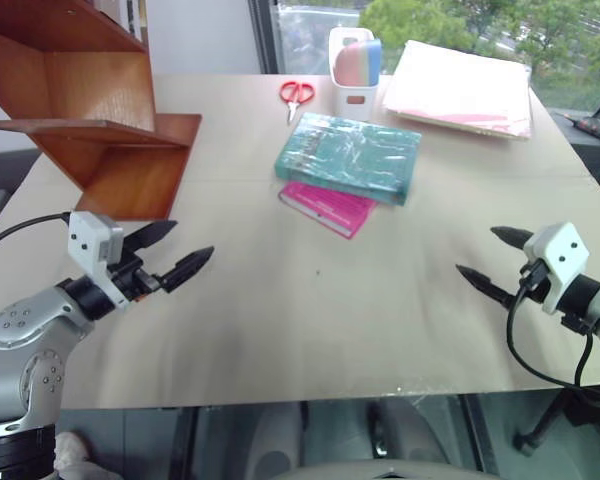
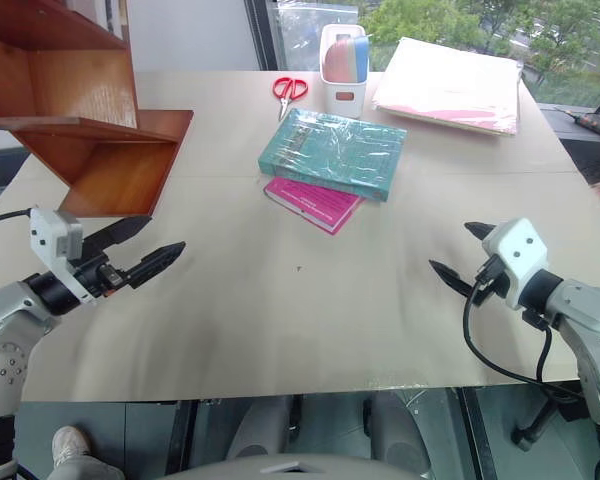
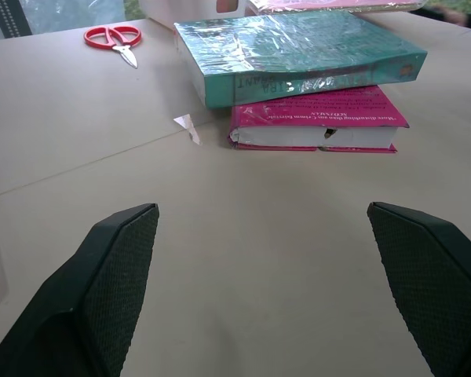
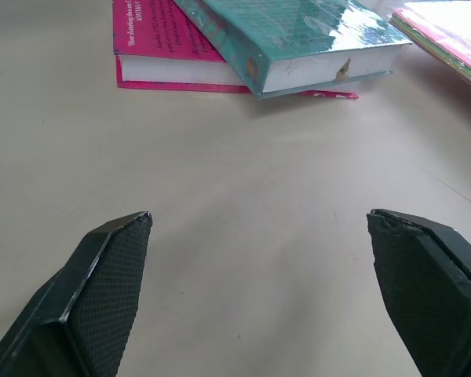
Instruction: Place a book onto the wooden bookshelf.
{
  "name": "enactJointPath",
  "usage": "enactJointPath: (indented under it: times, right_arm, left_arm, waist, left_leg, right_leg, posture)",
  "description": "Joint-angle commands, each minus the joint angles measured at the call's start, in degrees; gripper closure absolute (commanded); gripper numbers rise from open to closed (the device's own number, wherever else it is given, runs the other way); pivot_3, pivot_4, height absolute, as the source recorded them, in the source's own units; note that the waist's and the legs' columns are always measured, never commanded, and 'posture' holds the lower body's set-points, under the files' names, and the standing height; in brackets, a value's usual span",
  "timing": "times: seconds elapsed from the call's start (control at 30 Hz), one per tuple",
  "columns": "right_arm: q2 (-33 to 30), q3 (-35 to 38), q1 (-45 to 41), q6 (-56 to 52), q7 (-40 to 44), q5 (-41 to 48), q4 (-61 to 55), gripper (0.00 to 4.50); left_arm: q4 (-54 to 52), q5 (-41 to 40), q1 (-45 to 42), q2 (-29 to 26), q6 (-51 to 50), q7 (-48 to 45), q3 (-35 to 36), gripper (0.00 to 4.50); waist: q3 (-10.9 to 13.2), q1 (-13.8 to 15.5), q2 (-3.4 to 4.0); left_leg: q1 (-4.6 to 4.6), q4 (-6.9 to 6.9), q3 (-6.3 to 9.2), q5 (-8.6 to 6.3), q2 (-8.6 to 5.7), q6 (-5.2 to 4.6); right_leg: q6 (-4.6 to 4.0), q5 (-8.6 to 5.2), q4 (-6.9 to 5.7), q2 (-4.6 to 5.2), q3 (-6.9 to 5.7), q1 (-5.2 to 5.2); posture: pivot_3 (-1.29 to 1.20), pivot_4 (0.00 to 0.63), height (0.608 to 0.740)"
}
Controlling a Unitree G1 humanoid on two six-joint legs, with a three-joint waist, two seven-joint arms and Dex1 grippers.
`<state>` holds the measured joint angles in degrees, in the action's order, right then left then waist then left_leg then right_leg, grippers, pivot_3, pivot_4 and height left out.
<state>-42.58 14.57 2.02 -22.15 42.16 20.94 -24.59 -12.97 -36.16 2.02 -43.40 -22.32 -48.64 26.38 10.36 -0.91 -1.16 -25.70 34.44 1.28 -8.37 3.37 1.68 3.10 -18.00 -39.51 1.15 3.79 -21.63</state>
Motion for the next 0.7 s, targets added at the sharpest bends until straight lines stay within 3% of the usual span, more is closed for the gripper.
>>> enactJointPath:
  times: [0.03, 0.07, 0.37, 0.53, 0.7]
  right_arm:
    - [0.2, 1.0, -2.4, -2.2, -1.1, 1.7, -0.1, 0.39]
    - [0.9, -0.3, -4.3, -3.8, -2.2, 1.5, 0.7, 0.51]
    - [4.3, -8.3, -15.3, -7.0, -7.3, -3.9, 6.9, 4.48]
    - [7.7, -14.2, -26.1, -12.4, -12.7, -9.0, 15.6, 4.48]
    - [12.2, -18.2, -35.1, -8.7, -13.5, -12.9, 27.9, 4.48]
  left_arm:
    - [-3.0, -0.6, 0.4, -0.1, 0.4, 0.0, 1.2, 0.00]
    - [-3.7, -0.6, 0.4, 0.2, 0.4, 0.2, 0.8, 0.00]
    - [-7.9, -1.3, 1.0, 0.6, -0.8, 0.5, -0.1, 0.00]
    - [-12.2, -2.2, 0.2, 0.5, -2.4, 0.3, -2.7, 0.00]
    - [-14.7, -2.1, -1.2, 1.4, -2.9, 1.4, -6.2, 0.00]
  waist:
    - [0.0, 0.0, 0.00]
    - [0.0, -0.2, -0.01]
    - [0.0, -0.1, -0.05]
    - [0.0, -0.2, -0.05]
    - [0.0, -0.2, -0.04]
  left_leg:
    - [0.00, 0.00, 0.00, 0.00, 0.00, 0.00]
    - [0.00, 0.00, 0.00, 0.00, 0.00, 0.00]
    - [0.01, 0.07, -0.05, 0.00, 0.01, 0.00]
    - [0.04, 0.13, -0.06, 0.00, 0.01, 0.00]
    - [0.01, 0.15, -0.06, 0.00, 0.01, 0.00]
  right_leg:
    - [0.00, 0.00, 0.00, 0.00, 0.00, 0.00]
    - [0.00, 0.00, 0.00, 0.00, 0.00, 0.00]
    - [0.00, 0.00, -0.14, -0.02, 0.07, -0.03]
    - [0.00, 0.01, -0.24, -0.02, 0.10, -0.04]
    - [0.00, 0.01, -0.24, -0.04, 0.10, -0.05]
  posture:
    - [0.00, 0.150, 0.740]
    - [0.00, 0.150, 0.740]
    - [0.00, 0.150, 0.740]
    - [0.00, 0.150, 0.740]
    - [0.00, 0.150, 0.740]
